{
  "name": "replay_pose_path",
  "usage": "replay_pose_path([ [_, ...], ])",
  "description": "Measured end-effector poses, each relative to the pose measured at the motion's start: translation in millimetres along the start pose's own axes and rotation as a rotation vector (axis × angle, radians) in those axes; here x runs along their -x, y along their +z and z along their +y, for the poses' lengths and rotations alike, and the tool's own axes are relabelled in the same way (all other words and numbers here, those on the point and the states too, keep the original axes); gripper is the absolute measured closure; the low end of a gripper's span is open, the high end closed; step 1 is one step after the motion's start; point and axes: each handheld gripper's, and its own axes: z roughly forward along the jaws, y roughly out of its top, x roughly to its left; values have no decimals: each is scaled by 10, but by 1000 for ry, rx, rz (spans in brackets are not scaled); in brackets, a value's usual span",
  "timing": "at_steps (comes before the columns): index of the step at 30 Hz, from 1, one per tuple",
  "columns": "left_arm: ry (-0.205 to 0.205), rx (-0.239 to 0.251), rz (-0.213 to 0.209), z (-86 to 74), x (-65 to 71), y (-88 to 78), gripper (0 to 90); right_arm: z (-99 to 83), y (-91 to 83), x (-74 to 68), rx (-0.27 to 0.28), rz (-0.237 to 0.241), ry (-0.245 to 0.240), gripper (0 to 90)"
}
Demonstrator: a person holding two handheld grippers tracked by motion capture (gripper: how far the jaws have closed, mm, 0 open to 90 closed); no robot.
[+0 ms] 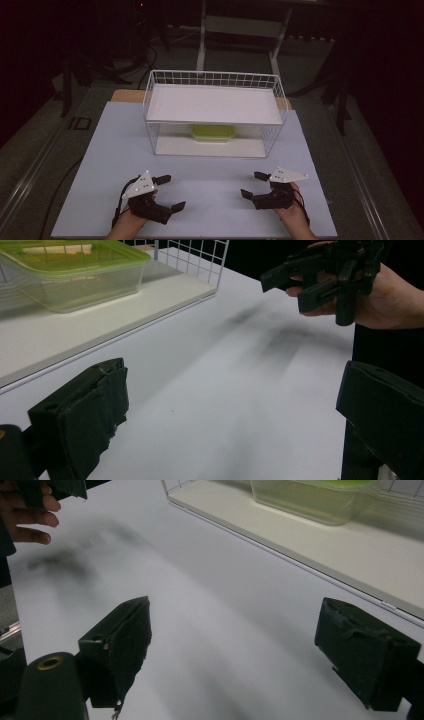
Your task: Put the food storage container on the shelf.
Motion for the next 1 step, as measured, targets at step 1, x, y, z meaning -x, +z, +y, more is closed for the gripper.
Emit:
replay_pose_path([
  [1, -3, 1, -1, -1, -4, -1, 9, 0, 2, 0, -1, 2, 1, 149],
])
